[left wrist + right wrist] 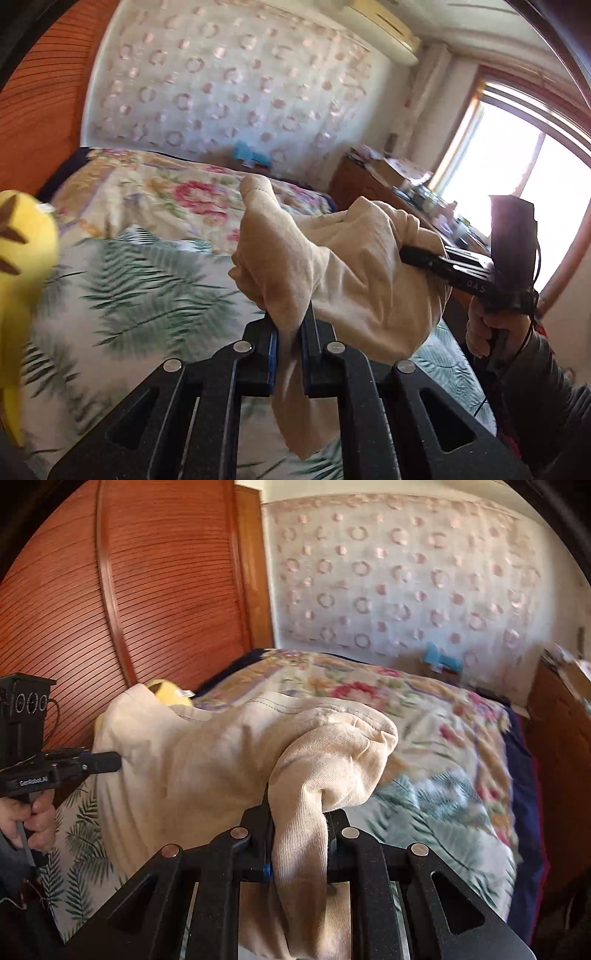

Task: Fold small clothes

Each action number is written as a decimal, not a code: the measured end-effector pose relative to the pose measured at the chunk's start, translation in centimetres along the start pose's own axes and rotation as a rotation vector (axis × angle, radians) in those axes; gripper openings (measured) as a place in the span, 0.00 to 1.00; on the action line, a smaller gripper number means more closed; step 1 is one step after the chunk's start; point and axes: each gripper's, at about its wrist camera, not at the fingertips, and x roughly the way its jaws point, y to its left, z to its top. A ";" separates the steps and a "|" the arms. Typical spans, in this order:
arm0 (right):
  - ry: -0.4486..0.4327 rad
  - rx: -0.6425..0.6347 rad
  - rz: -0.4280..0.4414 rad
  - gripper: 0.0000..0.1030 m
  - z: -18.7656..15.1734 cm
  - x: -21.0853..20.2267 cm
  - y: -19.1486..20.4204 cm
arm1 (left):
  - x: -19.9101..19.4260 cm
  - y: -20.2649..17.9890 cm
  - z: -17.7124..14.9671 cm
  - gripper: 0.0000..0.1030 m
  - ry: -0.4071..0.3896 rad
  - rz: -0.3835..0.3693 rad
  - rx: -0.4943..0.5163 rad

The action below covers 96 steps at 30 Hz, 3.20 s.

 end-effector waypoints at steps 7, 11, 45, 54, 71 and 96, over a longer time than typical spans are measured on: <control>0.040 -0.187 0.126 0.16 6.6 9.9 7.2 | -5.1 9.1 -2.6 0.10 -0.080 0.174 -0.148; 0.079 -0.278 0.162 0.16 10.1 16.4 10.4 | -6.3 13.3 -4.2 0.10 -0.092 0.237 -0.210; 0.110 -0.060 0.114 0.60 9.8 25.9 11.5 | -8.3 12.7 -6.7 0.77 -0.041 0.437 0.005; 0.001 -0.052 0.099 0.60 5.4 15.6 11.2 | -9.8 7.4 -5.8 0.78 -0.091 0.406 0.106; -0.137 0.083 -0.131 0.82 -8.0 -4.8 11.9 | -10.6 -3.3 -8.2 0.78 -0.103 0.334 0.238; -0.293 0.215 -0.380 0.85 -16.0 -19.6 17.6 | -14.6 -11.2 -8.9 0.78 -0.190 0.296 0.258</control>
